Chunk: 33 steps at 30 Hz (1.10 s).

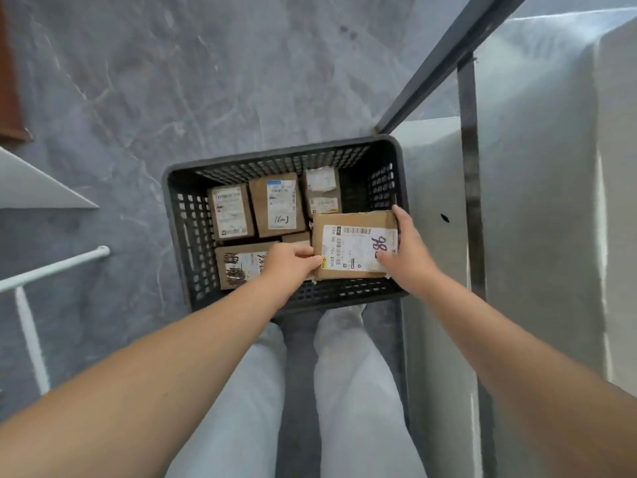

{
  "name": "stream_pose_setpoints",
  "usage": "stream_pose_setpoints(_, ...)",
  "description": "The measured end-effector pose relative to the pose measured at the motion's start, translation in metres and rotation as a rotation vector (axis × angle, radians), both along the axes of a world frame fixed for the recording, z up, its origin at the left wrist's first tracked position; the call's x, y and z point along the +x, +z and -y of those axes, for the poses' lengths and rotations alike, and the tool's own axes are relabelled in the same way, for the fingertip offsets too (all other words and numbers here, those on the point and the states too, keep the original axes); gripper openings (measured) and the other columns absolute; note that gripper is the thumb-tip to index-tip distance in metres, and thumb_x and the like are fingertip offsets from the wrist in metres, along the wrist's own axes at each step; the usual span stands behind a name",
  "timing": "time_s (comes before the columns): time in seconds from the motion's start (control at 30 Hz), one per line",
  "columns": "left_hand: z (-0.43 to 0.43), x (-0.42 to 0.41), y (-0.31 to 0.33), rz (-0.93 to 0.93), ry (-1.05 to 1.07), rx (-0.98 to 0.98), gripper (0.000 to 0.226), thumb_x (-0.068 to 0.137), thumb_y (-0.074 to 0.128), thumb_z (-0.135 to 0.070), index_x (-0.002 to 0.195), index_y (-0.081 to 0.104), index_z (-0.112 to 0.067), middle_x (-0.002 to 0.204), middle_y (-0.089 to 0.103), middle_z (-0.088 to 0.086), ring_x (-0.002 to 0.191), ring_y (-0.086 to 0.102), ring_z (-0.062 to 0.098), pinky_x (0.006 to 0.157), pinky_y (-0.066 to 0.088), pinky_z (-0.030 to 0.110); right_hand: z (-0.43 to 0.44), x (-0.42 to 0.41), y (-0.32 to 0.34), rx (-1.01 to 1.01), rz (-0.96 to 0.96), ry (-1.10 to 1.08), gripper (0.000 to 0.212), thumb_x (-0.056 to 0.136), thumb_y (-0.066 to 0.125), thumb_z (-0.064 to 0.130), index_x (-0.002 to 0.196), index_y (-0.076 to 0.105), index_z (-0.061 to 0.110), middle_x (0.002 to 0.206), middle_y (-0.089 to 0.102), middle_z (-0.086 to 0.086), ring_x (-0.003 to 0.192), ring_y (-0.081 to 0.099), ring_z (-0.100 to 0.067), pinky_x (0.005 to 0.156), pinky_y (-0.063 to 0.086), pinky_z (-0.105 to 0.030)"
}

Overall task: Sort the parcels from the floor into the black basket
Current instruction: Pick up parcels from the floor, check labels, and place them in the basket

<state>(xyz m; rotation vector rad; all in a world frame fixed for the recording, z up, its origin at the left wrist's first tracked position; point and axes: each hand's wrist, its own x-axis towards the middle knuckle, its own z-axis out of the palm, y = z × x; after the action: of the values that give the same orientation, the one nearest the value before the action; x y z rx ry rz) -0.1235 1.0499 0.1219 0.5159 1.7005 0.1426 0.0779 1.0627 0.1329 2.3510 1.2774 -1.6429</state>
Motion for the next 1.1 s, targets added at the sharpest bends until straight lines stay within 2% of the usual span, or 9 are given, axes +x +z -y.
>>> stream_pose_setpoints(0.13,0.018,0.005,-0.076,-0.050,0.061,-0.087,0.023,0.085,0.072,-0.004,0.072,0.069,-0.022,0.092,0.073,0.007,0.095,0.071,0.029,0.091,0.057,0.044,0.004,-0.004,-0.075,-0.084,0.025,0.073,0.086,0.091,0.059,0.003,0.152,0.011,0.039,0.140,0.042,-0.005,0.101,0.058,-0.020,0.085,0.057,-0.042)
stream_pose_setpoints(0.27,0.018,0.015,-0.130,-0.063,0.115,-0.110,0.020,0.089,0.065,0.000,0.091,0.067,-0.020,0.092,0.069,0.003,0.091,0.067,0.024,0.086,0.058,0.044,0.010,-0.009,-0.139,-0.151,0.089,0.007,0.079,0.090,0.062,0.002,0.147,0.016,0.032,0.133,0.049,-0.007,0.101,0.058,-0.021,0.077,0.057,-0.036)
stream_pose_setpoints(0.43,0.014,0.027,-0.186,-0.093,0.117,-0.099,0.034,0.089,0.067,-0.007,0.123,0.067,-0.009,0.117,0.068,0.002,0.101,0.064,0.020,0.096,0.054,0.040,0.011,-0.008,-0.193,-0.126,0.105,-0.103,0.068,0.094,0.061,0.008,0.149,0.024,0.026,0.141,0.046,-0.007,0.119,0.053,-0.023,0.081,0.048,-0.029)
stream_pose_setpoints(0.53,0.008,0.029,-0.206,-0.095,0.237,-0.116,0.035,0.089,0.069,-0.007,0.124,0.064,-0.003,0.119,0.066,0.005,0.102,0.063,0.022,0.097,0.053,0.039,0.003,-0.013,-0.213,-0.082,0.184,-0.103,0.052,0.093,0.063,0.011,0.139,0.040,0.018,0.139,0.048,-0.007,0.121,0.054,-0.024,0.090,0.052,-0.035)
stream_pose_setpoints(0.67,0.009,0.029,-0.216,-0.022,0.381,-0.171,0.030,0.086,0.071,-0.001,0.116,0.066,0.000,0.097,0.063,0.004,0.087,0.064,0.020,0.092,0.056,0.038,-0.013,-0.013,-0.232,-0.057,0.195,-0.145,0.062,0.091,0.065,0.009,0.145,0.036,0.016,0.140,0.049,-0.007,0.122,0.055,-0.025,0.097,0.050,-0.037)
stream_pose_setpoints(0.8,0.029,0.032,-0.215,-0.070,0.285,-0.125,0.027,0.084,0.074,-0.004,0.110,0.070,-0.007,0.096,0.068,0.001,0.091,0.066,0.017,0.092,0.055,0.031,-0.025,-0.008,-0.238,-0.063,0.167,0.010,0.055,0.092,0.063,0.007,0.143,0.044,0.013,0.138,0.044,-0.004,0.114,0.056,-0.022,0.087,0.045,-0.028)
stream_pose_setpoints(0.97,0.047,0.037,-0.216,-0.074,0.337,-0.126,0.018,0.088,0.067,0.002,0.104,0.064,-0.006,0.100,0.067,0.011,0.092,0.069,0.022,0.072,0.061,0.026,-0.024,0.002,-0.242,-0.171,0.244,0.141,0.052,0.088,0.065,0.003,0.133,0.046,0.018,0.122,0.058,-0.003,0.093,0.053,-0.014,0.056,0.039,-0.021)
stream_pose_setpoints(1.03,0.044,0.036,-0.227,-0.115,0.305,-0.129,0.015,0.090,0.065,0.000,0.102,0.065,-0.008,0.097,0.068,0.008,0.088,0.069,0.021,0.071,0.060,0.026,-0.023,-0.002,-0.245,-0.172,0.244,0.150,0.049,0.088,0.065,0.003,0.131,0.047,0.017,0.121,0.059,-0.004,0.100,0.058,-0.018,0.064,0.046,-0.023)
stream_pose_setpoints(1.1,0.037,0.036,-0.237,-0.192,0.229,-0.137,0.008,0.091,0.065,-0.006,0.097,0.068,-0.010,0.096,0.070,0.008,0.088,0.070,0.025,0.079,0.060,0.035,-0.018,-0.010,-0.250,-0.184,0.250,0.176,0.046,0.088,0.065,0.004,0.129,0.048,0.014,0.124,0.059,-0.007,0.110,0.059,-0.022,0.082,0.054,-0.032)
